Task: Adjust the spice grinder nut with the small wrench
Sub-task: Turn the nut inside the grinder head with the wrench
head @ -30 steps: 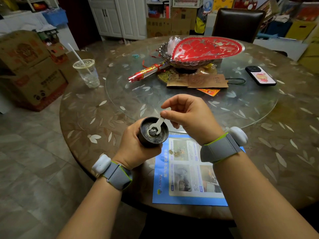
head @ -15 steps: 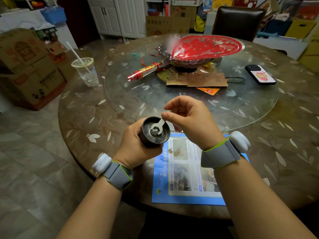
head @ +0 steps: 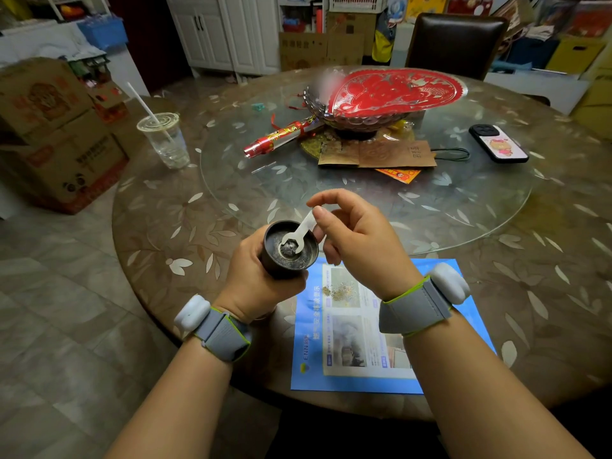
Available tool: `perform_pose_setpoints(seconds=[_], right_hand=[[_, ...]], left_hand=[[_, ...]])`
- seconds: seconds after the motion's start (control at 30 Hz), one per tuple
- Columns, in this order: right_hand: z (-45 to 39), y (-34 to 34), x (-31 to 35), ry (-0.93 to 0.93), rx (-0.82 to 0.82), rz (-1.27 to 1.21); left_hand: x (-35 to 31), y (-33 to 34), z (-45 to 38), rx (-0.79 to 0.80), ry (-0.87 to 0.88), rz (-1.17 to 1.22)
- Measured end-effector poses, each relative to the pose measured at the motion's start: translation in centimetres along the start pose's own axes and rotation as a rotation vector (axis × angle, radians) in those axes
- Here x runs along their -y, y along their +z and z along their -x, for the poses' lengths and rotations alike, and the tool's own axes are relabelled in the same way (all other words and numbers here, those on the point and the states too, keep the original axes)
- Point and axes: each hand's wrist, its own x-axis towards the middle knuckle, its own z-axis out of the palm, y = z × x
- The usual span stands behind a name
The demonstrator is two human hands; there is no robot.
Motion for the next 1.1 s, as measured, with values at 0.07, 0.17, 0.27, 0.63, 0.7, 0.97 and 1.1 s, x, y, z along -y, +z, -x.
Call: perform_pose_setpoints(seconds=[0.07, 0.17, 0.27, 0.63, 0.7, 0.97, 1.1], right_hand=[[0.4, -0.01, -0.1, -0.002, 0.051, -0.008], [0.84, -0.1, -0.26, 0.012, 0.125, 0.004], [0.84, 0.0, -0.28, 0.009, 0.076, -0.017], [0.32, 0.32, -0.5, -0.011, -0.082, -0.042], [0.39, 0.31, -0.52, -0.013, -0.083, -0.049], [0.46, 0.3, -0.66, -0.015, -0.116, -0.007], [0.64, 0.38, -0.88, 0.0, -0.129, -0.005]], left_hand=[[0.0, -0.11, 0.03, 0.0, 0.004, 0.006], [-0.09, -0.19, 0.03, 0.01, 0.008, 0.004], [0.03, -0.1, 0.0, 0.015, 0.013, 0.0], [-0.09, 0.08, 0.09, 0.029, 0.03, 0.007], [0.01, -0.02, 0.06, 0.021, 0.029, 0.006], [0.0, 0.06, 0.04, 0.012, 0.032, -0.005], [0.05, 0.11, 0.05, 0.007, 0.032, -0.008]])
